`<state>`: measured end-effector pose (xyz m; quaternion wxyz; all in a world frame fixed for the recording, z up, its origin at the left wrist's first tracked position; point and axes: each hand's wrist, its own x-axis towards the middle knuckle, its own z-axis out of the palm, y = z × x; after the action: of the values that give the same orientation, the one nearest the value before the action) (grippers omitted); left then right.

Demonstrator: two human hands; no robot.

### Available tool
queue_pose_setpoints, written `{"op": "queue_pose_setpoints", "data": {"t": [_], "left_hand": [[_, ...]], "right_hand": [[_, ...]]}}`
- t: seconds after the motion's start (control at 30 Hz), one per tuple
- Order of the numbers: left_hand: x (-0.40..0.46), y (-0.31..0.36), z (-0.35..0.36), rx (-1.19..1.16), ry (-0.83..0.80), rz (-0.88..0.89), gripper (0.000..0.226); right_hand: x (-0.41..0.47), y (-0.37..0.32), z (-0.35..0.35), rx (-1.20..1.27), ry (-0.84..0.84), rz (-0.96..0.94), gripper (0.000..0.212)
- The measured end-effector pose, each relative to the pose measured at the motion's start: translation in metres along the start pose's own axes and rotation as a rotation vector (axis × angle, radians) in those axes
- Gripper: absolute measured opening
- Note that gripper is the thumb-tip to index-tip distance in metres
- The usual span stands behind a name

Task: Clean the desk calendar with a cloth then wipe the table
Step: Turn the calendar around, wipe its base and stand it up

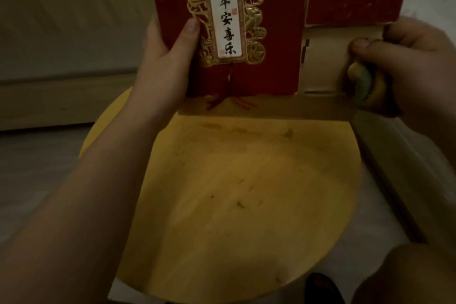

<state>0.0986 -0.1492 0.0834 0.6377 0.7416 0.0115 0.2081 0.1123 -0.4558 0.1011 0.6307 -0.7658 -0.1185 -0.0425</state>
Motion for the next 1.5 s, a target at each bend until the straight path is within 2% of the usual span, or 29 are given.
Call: {"op": "queue_pose_setpoints", "data": {"t": [0.07,0.17,0.33,0.43,0.6,0.73,0.87,1.1,1.2,1.27,1.33,1.4,1.43,1.5], "left_hand": [[0.019,-0.009,0.013,0.04,-0.04,-0.028,0.068],[0.043,-0.024,0.026,-0.026,-0.083,-0.054,0.06],[0.069,-0.052,0.028,0.026,-0.079,-0.045,0.047],[0.073,-0.068,0.026,0.052,-0.069,-0.062,0.037],[0.072,-0.085,0.03,0.09,-0.069,-0.078,0.036],[0.07,-0.088,0.031,0.107,-0.106,-0.062,0.033],[0.072,-0.087,0.03,0.083,-0.132,-0.108,0.036],[0.076,-0.091,0.031,0.049,-0.134,-0.139,0.05],[0.071,-0.095,0.03,0.069,-0.136,-0.12,0.054],[0.069,-0.095,0.031,0.103,-0.125,-0.114,0.057],[0.069,-0.092,0.031,0.141,-0.116,-0.122,0.061],[0.064,-0.086,0.031,0.133,-0.093,-0.158,0.068],[0.06,-0.081,0.031,0.135,-0.06,-0.173,0.072],[0.042,-0.066,0.036,0.22,0.063,-0.169,0.07]], "right_hand": [[0.016,0.016,-0.005,-0.048,0.017,-0.011,0.024],[0.039,0.041,-0.007,-0.046,0.031,-0.003,0.023],[0.066,0.073,-0.006,0.013,-0.038,0.02,0.034],[0.079,0.084,-0.006,-0.049,-0.085,0.033,0.036],[0.086,0.102,-0.007,-0.054,-0.132,0.064,0.044],[0.083,0.109,-0.011,-0.101,-0.137,0.1,0.038],[0.075,0.113,-0.01,-0.139,-0.155,0.092,0.029],[0.073,0.105,-0.004,-0.196,-0.173,0.123,0.03],[0.068,0.097,-0.01,-0.208,-0.152,0.157,0.019],[0.061,0.09,-0.016,-0.243,-0.125,0.193,0.014],[0.051,0.084,-0.021,-0.28,-0.08,0.242,0.035],[0.036,0.082,-0.027,-0.164,-0.051,0.388,0.049],[0.028,0.08,-0.027,-0.067,-0.058,0.488,0.049],[0.011,0.071,-0.02,0.056,-0.093,0.667,0.037]]}}
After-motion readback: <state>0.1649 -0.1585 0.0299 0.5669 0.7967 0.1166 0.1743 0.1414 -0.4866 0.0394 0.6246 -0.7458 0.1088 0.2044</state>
